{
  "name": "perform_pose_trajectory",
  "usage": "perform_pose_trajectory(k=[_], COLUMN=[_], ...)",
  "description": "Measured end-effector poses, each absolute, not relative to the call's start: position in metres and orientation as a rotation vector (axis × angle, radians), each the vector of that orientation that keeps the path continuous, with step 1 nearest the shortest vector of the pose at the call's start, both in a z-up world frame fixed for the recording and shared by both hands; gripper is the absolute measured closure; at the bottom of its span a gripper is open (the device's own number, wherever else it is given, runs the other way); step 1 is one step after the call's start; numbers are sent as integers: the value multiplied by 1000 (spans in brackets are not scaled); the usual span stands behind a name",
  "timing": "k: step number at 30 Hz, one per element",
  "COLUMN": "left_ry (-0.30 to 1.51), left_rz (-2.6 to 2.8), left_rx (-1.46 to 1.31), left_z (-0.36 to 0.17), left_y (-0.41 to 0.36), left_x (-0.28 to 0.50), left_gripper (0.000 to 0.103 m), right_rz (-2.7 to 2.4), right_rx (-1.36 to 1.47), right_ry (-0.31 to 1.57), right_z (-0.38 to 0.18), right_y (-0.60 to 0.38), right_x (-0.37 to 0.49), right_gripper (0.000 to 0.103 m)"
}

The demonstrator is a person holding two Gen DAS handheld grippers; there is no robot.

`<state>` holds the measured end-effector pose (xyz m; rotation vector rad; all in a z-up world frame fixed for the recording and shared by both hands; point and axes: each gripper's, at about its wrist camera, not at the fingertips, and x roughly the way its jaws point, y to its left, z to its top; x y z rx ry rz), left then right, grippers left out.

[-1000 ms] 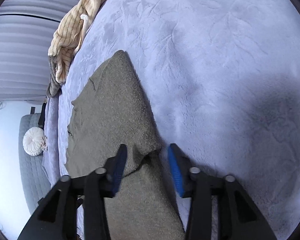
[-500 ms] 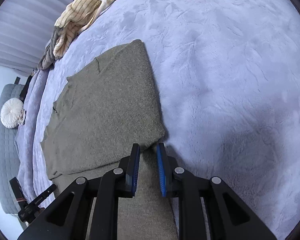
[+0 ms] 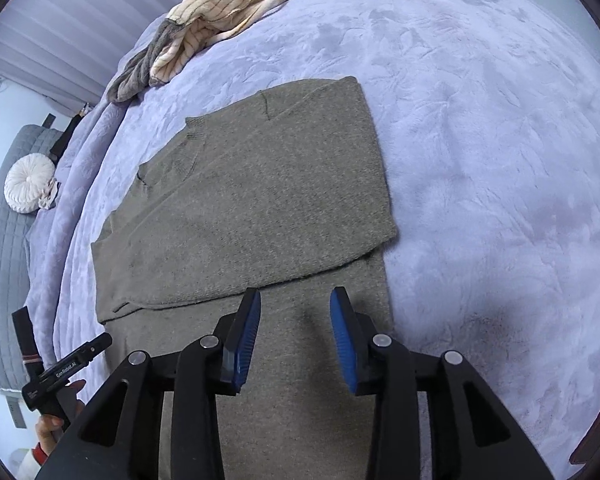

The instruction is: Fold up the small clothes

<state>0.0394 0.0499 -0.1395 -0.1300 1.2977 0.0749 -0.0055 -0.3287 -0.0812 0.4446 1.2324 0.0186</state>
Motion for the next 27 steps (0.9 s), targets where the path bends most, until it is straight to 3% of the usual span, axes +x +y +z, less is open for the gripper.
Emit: perform_pose_trajectory(k=[27], left_ry=[1366], left_rz=[9], left_rx=[-160], left_z=[-132], left_y=[66], left_x=[-14], left_gripper=[1], right_rz=[194], right_rx=[381], right_ry=[1366], right_z=[-94], right_y=[-248], right_x=[-21], right_gripper=[58])
